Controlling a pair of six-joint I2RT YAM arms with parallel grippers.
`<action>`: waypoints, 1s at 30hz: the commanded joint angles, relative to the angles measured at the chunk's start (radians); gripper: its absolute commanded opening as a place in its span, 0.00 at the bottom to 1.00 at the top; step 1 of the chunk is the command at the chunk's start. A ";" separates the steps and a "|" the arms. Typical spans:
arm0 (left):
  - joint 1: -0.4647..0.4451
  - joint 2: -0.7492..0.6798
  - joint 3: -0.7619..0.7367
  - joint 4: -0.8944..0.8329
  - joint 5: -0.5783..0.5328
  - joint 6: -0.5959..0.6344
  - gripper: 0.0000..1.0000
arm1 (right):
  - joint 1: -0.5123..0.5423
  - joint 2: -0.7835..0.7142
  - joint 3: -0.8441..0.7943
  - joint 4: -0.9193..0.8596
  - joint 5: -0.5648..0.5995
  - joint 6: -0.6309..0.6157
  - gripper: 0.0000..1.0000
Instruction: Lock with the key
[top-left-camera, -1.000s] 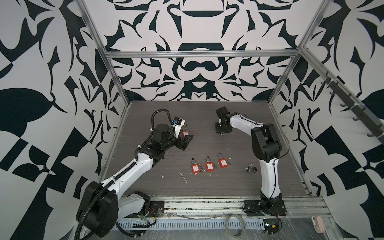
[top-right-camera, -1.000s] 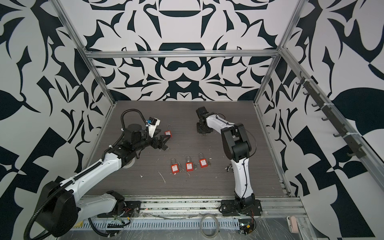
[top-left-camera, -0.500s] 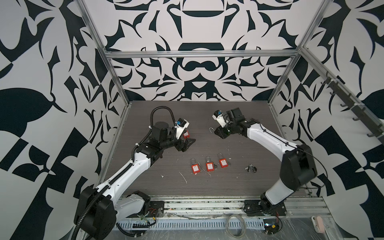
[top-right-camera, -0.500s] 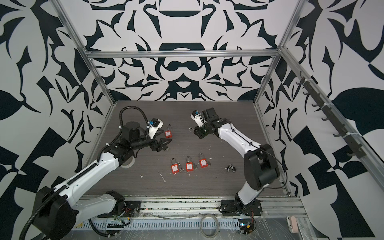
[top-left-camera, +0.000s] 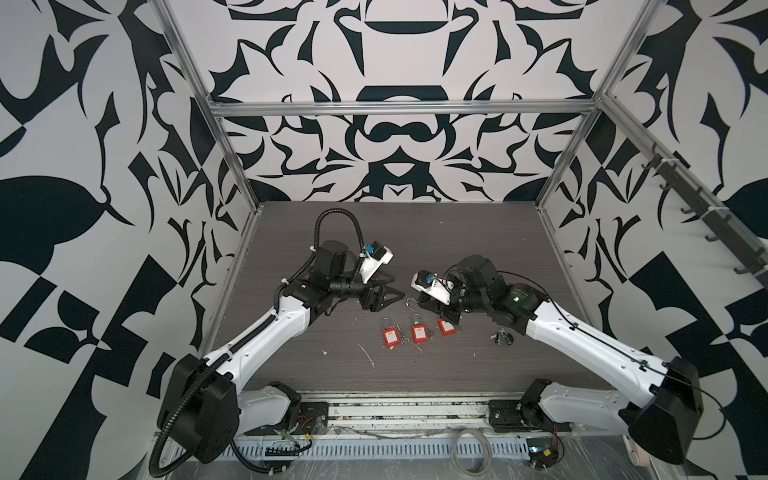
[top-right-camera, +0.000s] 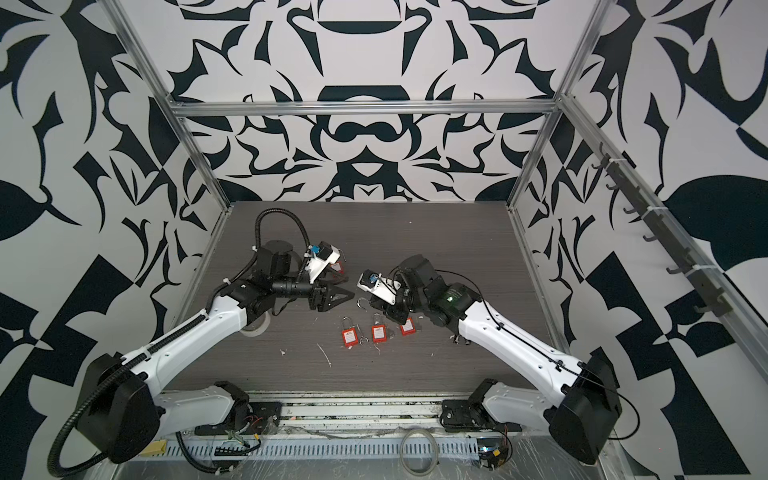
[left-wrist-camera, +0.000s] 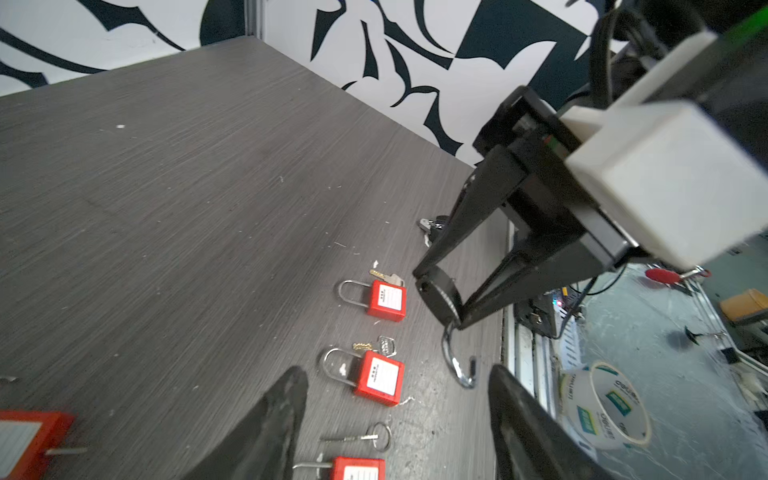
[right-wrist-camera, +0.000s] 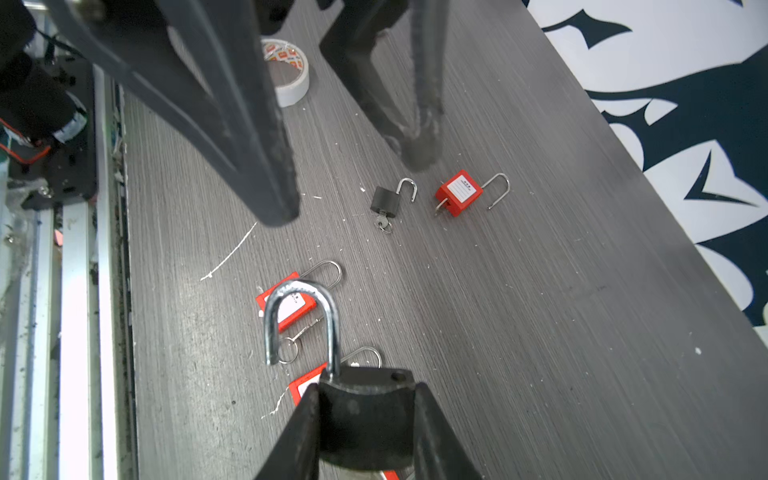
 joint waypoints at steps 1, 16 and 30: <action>-0.018 -0.002 -0.001 -0.007 0.092 -0.009 0.68 | 0.023 -0.021 0.001 0.065 0.064 -0.019 0.14; -0.047 0.027 -0.026 -0.025 0.098 0.014 0.46 | 0.051 -0.046 -0.012 0.133 0.138 -0.061 0.12; -0.058 0.087 0.003 -0.007 0.124 0.009 0.34 | 0.069 -0.055 -0.019 0.126 0.121 -0.096 0.10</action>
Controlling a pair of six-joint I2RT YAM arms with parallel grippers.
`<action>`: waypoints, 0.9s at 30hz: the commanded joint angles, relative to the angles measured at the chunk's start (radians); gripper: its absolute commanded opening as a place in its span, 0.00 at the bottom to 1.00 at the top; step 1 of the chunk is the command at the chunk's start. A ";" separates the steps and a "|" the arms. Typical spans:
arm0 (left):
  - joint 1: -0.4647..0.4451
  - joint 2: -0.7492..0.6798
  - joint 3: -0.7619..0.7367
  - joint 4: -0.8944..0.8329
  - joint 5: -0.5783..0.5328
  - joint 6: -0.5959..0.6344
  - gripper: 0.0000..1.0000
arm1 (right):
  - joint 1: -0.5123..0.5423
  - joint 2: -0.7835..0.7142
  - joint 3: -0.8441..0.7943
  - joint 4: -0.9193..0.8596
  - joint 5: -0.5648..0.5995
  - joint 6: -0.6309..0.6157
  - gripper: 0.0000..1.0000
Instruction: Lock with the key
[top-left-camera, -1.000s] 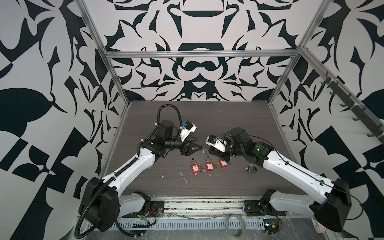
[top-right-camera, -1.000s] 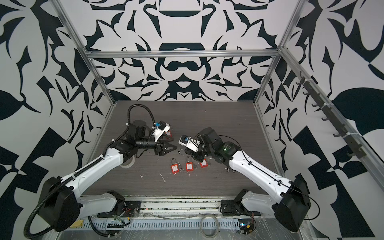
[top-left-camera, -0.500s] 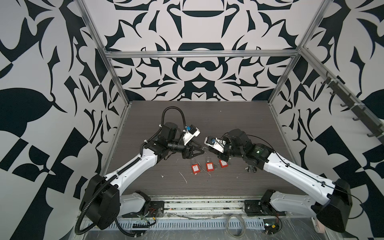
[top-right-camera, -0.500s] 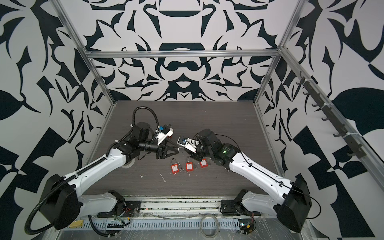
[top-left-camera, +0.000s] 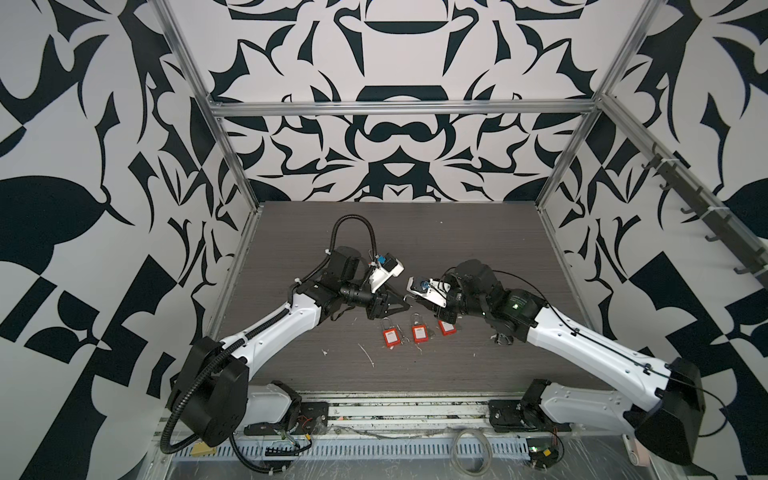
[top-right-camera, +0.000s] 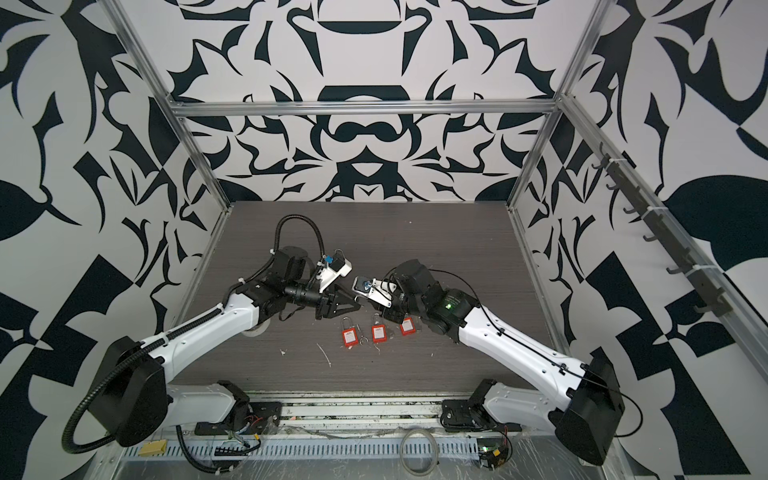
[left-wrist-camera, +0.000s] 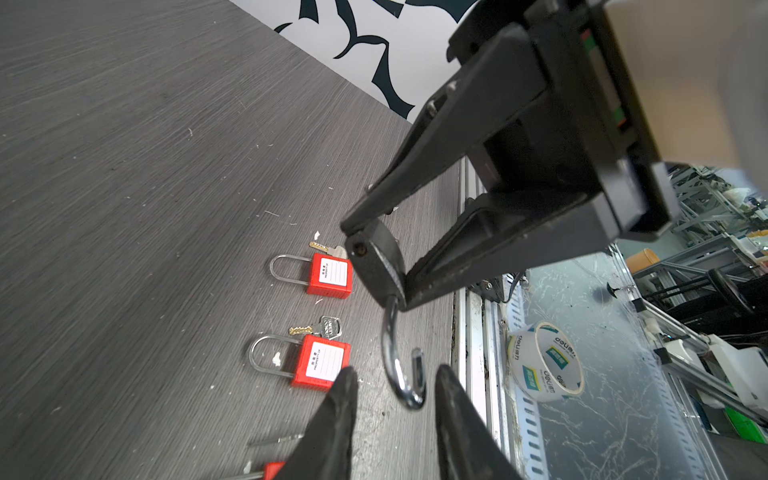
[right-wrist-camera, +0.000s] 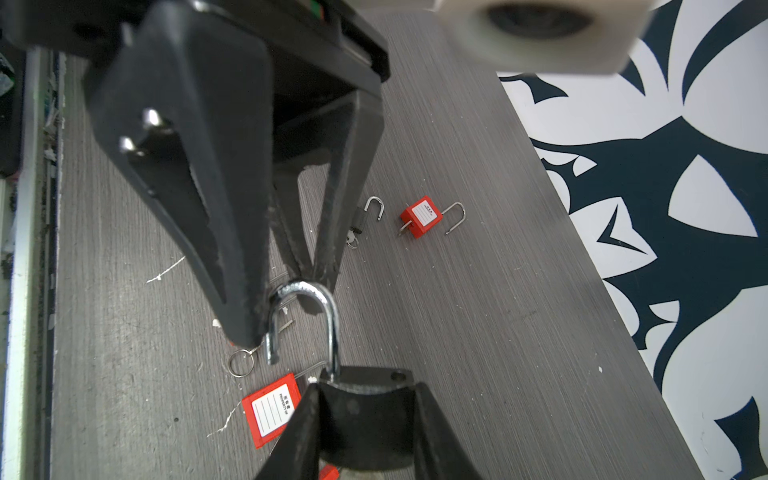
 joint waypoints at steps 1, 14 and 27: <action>-0.007 0.005 0.018 0.009 0.034 -0.004 0.34 | 0.008 -0.032 -0.004 0.046 -0.004 -0.016 0.10; -0.012 0.015 0.022 0.014 0.048 -0.003 0.16 | 0.019 -0.032 -0.005 0.043 -0.014 -0.030 0.10; -0.017 0.002 0.002 0.062 0.098 0.069 0.00 | 0.018 -0.067 -0.001 -0.018 0.055 -0.071 0.62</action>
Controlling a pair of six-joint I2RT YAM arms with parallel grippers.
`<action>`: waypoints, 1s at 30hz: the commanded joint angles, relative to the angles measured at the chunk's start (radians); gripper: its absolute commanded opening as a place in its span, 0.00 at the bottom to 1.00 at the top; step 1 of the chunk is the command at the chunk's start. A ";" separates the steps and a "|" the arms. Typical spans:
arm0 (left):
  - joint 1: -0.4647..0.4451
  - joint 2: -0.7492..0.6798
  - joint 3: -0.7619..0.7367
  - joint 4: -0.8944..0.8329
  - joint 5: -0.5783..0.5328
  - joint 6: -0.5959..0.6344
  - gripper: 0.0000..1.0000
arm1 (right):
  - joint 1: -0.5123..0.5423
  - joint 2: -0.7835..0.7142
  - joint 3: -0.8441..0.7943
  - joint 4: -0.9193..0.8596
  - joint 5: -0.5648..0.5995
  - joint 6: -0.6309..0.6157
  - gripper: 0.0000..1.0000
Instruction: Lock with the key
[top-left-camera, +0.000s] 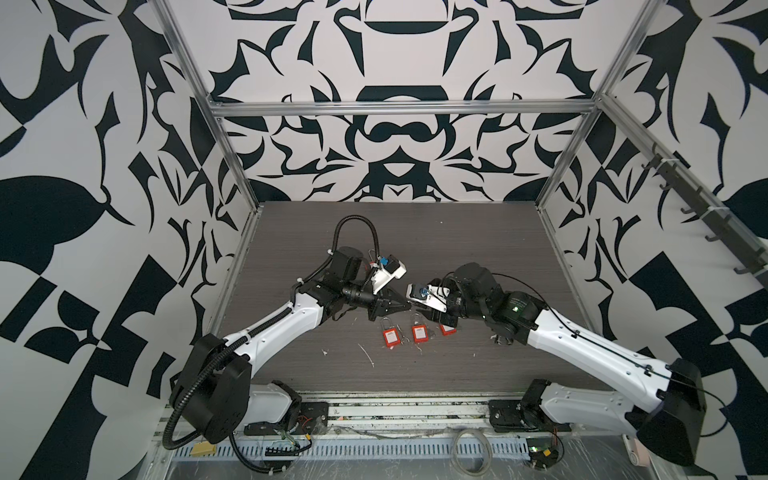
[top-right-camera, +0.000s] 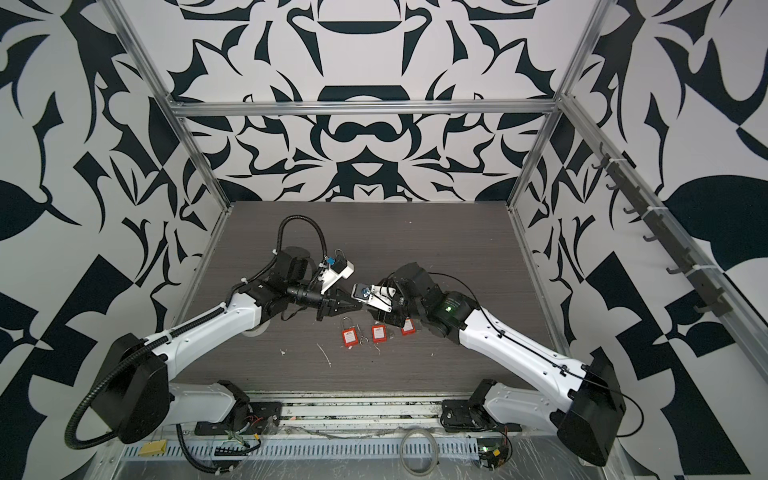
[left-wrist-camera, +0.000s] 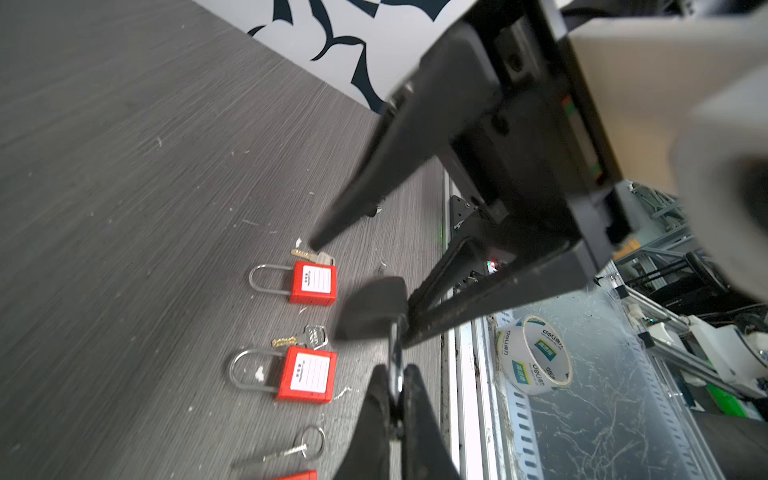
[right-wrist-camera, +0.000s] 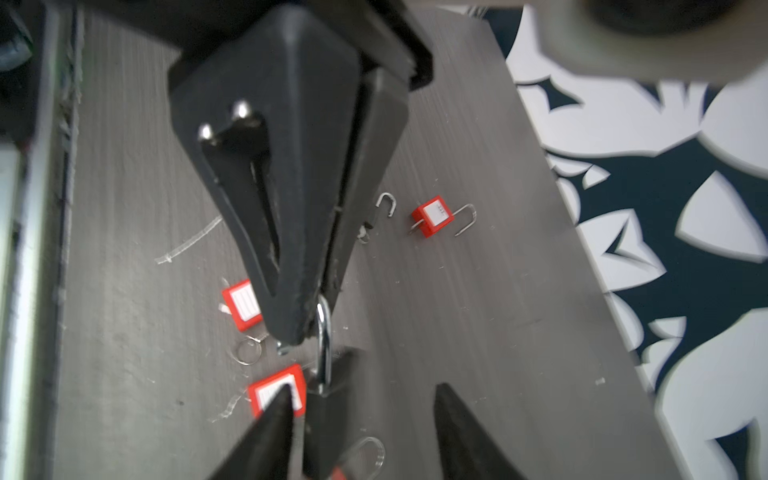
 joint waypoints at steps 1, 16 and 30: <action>-0.006 -0.017 0.004 0.036 0.045 0.052 0.00 | 0.005 -0.061 0.012 -0.003 0.046 -0.016 0.63; -0.005 -0.097 -0.043 0.117 0.031 0.162 0.00 | -0.004 -0.107 0.035 -0.199 -0.116 0.045 0.63; -0.007 -0.117 -0.044 0.088 0.050 0.215 0.00 | -0.004 -0.096 0.070 -0.201 -0.102 0.040 0.61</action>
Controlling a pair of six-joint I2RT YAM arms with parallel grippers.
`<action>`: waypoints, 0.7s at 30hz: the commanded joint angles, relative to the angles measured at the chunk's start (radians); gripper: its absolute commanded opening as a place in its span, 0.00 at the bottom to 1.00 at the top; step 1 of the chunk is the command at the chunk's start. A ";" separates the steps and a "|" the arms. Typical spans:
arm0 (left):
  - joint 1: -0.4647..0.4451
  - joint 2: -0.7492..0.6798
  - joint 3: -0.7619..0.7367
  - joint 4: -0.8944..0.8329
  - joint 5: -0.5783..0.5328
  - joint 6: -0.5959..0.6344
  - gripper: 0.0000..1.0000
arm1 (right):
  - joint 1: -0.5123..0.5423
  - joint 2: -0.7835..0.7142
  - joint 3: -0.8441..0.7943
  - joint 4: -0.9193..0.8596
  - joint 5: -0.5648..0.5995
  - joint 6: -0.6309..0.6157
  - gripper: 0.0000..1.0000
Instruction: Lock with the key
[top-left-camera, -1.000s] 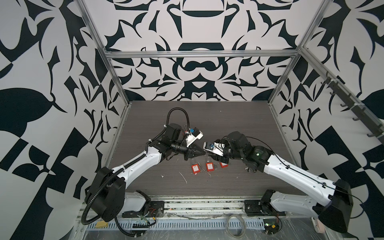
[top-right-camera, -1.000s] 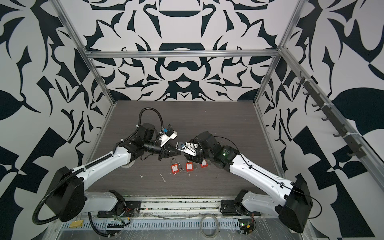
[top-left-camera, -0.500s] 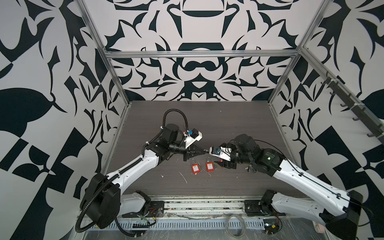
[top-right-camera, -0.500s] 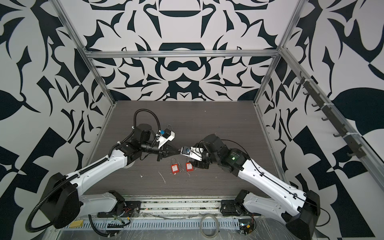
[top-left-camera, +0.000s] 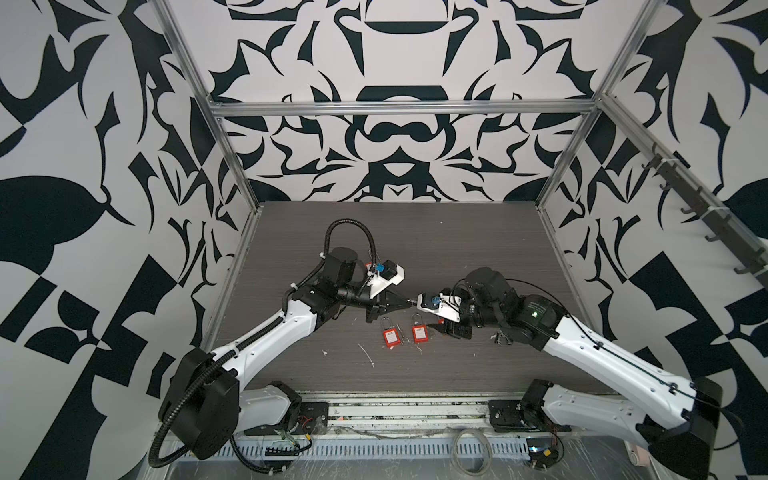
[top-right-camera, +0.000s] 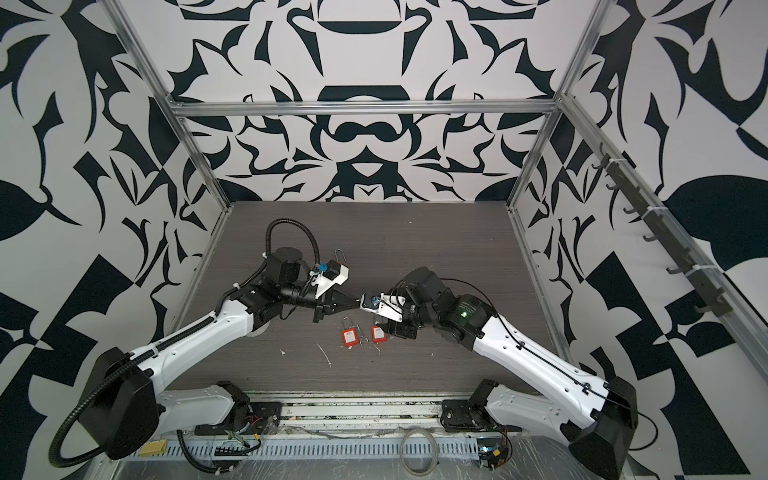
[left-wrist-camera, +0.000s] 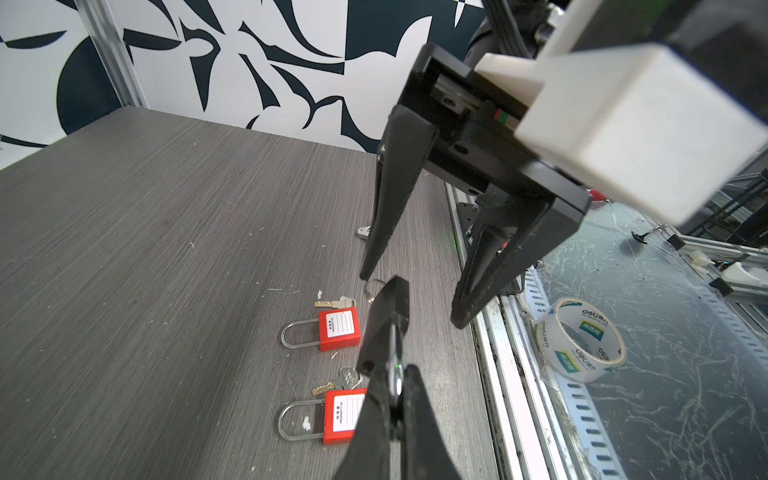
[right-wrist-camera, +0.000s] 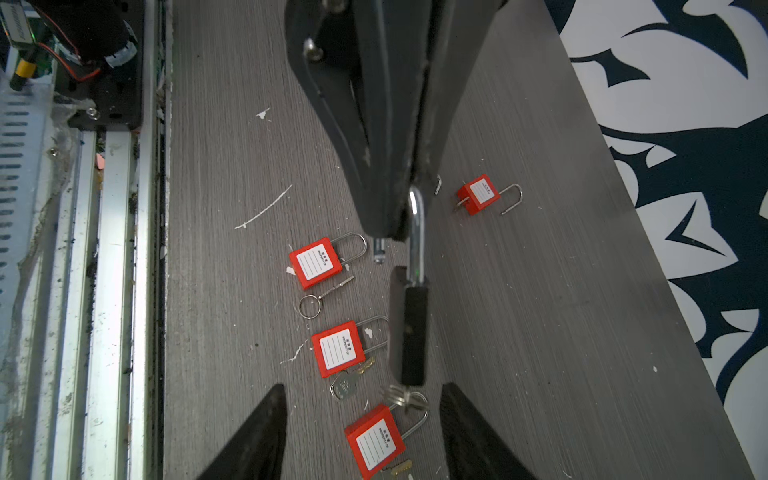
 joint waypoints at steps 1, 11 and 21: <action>-0.006 -0.032 -0.010 0.001 0.039 0.019 0.00 | -0.003 -0.004 0.043 0.012 -0.007 0.013 0.61; -0.019 -0.035 -0.007 -0.030 0.053 0.068 0.00 | -0.003 0.077 0.089 0.043 -0.138 0.028 0.47; -0.021 -0.036 0.024 -0.104 0.055 0.120 0.00 | -0.004 0.073 0.089 0.008 -0.172 0.022 0.24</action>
